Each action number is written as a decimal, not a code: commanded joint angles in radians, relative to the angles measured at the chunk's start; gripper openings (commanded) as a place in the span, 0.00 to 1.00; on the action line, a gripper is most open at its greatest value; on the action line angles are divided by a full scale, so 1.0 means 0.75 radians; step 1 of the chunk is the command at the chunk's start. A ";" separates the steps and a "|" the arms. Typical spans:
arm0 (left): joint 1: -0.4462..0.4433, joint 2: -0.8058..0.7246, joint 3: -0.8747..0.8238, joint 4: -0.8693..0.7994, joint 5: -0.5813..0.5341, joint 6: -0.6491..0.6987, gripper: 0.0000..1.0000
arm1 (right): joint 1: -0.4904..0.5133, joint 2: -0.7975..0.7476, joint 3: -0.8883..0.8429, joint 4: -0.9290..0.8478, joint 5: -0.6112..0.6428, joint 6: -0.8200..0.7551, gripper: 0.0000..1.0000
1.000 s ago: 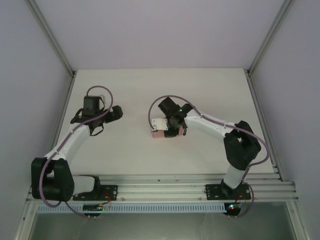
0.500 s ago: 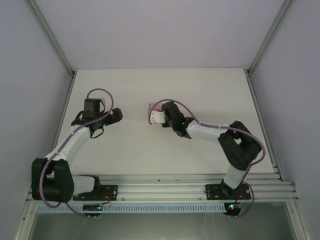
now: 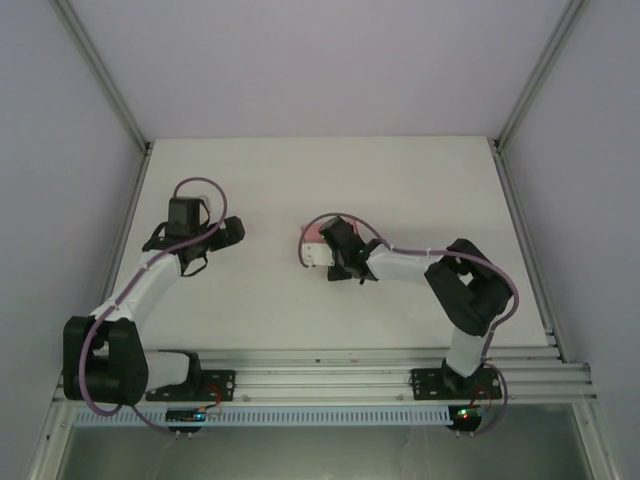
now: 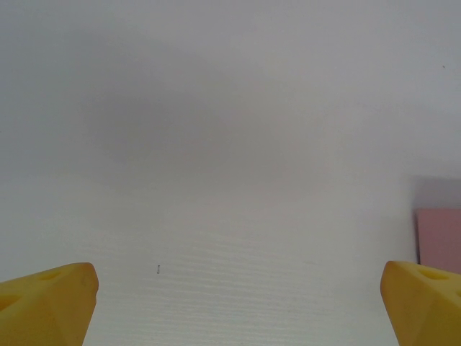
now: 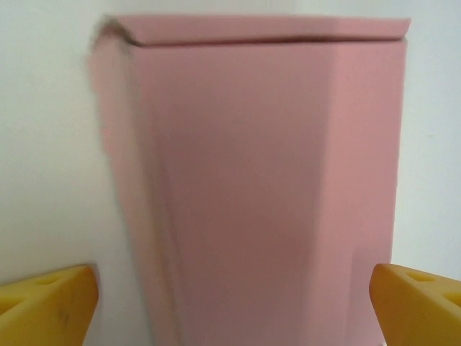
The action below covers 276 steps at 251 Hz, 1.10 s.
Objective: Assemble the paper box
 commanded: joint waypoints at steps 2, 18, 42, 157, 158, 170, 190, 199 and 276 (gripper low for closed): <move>0.010 -0.011 0.001 0.018 -0.019 0.027 1.00 | 0.012 -0.136 0.113 -0.410 -0.159 0.205 0.99; 0.009 -0.015 -0.004 0.023 -0.024 0.034 0.99 | 0.005 -0.203 0.139 -0.466 -0.184 0.282 0.99; 0.010 -0.028 -0.017 0.040 -0.033 0.049 1.00 | -0.033 -0.332 0.141 -0.504 -0.273 0.406 0.99; 0.019 -0.108 -0.401 0.817 -0.501 0.319 1.00 | -0.787 -0.878 -0.702 0.521 -0.122 1.181 0.99; 0.020 -0.105 -0.399 0.822 -0.503 0.325 1.00 | -0.790 -0.877 -0.708 0.527 -0.124 1.181 0.99; 0.019 -0.067 -0.407 0.907 -0.518 0.409 0.99 | -0.825 -0.854 -0.764 0.596 -0.174 1.162 0.99; 0.022 0.029 -0.510 1.223 -0.528 0.535 1.00 | -0.908 -0.741 -0.896 0.955 -0.309 1.176 0.99; 0.027 0.081 -0.550 1.341 -0.515 0.560 1.00 | -0.928 -0.670 -0.926 1.051 -0.360 1.171 0.99; 0.252 0.332 -0.700 1.778 -0.219 0.419 1.00 | -1.186 -0.261 -0.946 1.512 -0.710 1.353 0.99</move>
